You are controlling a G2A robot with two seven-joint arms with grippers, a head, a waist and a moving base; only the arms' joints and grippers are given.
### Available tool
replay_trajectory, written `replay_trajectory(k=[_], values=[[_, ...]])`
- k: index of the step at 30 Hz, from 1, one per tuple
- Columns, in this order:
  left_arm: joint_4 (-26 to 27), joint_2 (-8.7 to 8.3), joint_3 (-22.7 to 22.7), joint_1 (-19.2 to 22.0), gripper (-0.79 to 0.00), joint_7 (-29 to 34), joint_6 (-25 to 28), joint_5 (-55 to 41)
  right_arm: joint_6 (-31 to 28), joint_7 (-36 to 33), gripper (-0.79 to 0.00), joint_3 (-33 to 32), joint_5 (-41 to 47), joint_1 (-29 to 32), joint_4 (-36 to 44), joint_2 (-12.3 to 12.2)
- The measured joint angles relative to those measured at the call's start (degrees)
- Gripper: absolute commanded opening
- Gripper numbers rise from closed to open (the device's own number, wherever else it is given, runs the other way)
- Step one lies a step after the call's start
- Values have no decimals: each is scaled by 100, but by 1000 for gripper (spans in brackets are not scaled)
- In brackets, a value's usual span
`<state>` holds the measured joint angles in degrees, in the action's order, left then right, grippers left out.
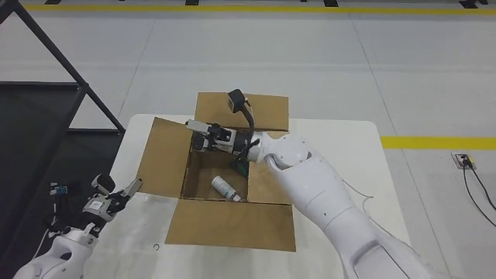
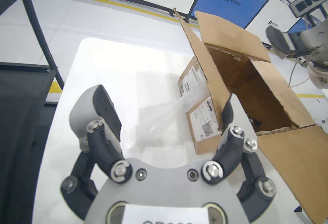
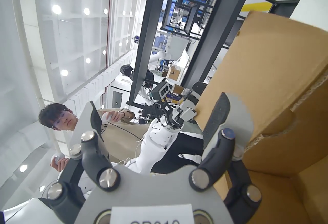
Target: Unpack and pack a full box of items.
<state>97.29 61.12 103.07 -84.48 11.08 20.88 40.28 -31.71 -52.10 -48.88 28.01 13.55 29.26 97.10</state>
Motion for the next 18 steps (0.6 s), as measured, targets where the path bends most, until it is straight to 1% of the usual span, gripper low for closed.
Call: replay_trajectory(k=[4, 7, 14, 18], values=[[-213, -6, -30, 40, 0, 47, 15, 119, 17, 68, 0, -349, -148, 294, 408, -243], [-345, -8, -87, 68, 0, 82, 38, 227, 94, 115, 0, -646, -273, 588, 863, -432], [-453, -25, -193, 104, 0, 21, 16, 859, 512, 147, 0, -1380, -676, 1528, 2435, -841], [-467, -33, -181, 98, 0, 37, 45, 947, 796, 97, 0, -1700, -828, 2028, 3272, -994]])
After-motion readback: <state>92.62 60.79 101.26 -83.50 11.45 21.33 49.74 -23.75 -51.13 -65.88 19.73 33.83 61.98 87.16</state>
